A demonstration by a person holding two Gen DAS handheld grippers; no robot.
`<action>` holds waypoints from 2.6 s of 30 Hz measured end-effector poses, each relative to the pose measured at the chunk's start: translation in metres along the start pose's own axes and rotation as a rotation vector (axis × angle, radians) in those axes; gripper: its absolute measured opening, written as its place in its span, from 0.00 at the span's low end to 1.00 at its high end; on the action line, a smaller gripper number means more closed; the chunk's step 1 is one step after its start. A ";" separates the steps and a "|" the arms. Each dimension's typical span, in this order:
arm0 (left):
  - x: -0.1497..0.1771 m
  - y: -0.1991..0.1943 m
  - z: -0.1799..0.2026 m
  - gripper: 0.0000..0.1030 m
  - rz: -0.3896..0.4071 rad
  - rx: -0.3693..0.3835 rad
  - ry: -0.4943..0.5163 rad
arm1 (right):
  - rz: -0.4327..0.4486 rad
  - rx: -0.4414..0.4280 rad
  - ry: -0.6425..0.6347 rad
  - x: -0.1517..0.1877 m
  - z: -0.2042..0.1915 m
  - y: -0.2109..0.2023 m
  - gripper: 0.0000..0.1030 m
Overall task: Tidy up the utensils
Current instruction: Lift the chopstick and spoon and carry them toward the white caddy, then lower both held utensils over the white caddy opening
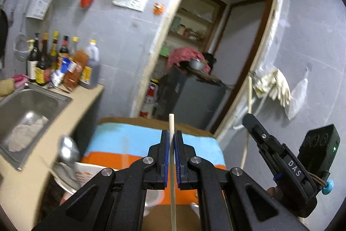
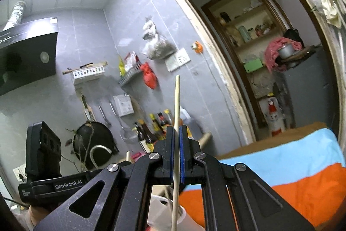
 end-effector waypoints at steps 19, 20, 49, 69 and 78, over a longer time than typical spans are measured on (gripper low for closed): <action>-0.031 0.009 -0.125 0.05 0.230 -0.173 -0.045 | 0.049 0.079 -0.073 0.064 -0.050 0.062 0.04; -0.029 0.012 -0.127 0.05 0.238 -0.176 -0.047 | 0.053 0.097 -0.076 0.068 -0.049 0.063 0.04; 0.023 0.031 -0.132 0.05 0.265 -0.163 0.009 | 0.075 0.219 -0.131 0.122 -0.039 0.054 0.04; 0.023 0.024 -0.138 0.05 0.167 -0.100 -0.021 | 0.046 0.216 -0.149 0.124 -0.042 0.047 0.08; 0.017 0.015 -0.132 0.34 0.155 -0.049 -0.038 | 0.049 0.214 -0.140 0.110 -0.041 0.039 0.27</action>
Point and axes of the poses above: each gripper's, at about its wrist camera, not at the fingertips, and y roughly the way its jaws point, z to its right, x to its underside, the point moved 1 cm from there along y, roughly the way its jaws point, and after that the axes turned 14 degrees about z, right-handed, at the moved point
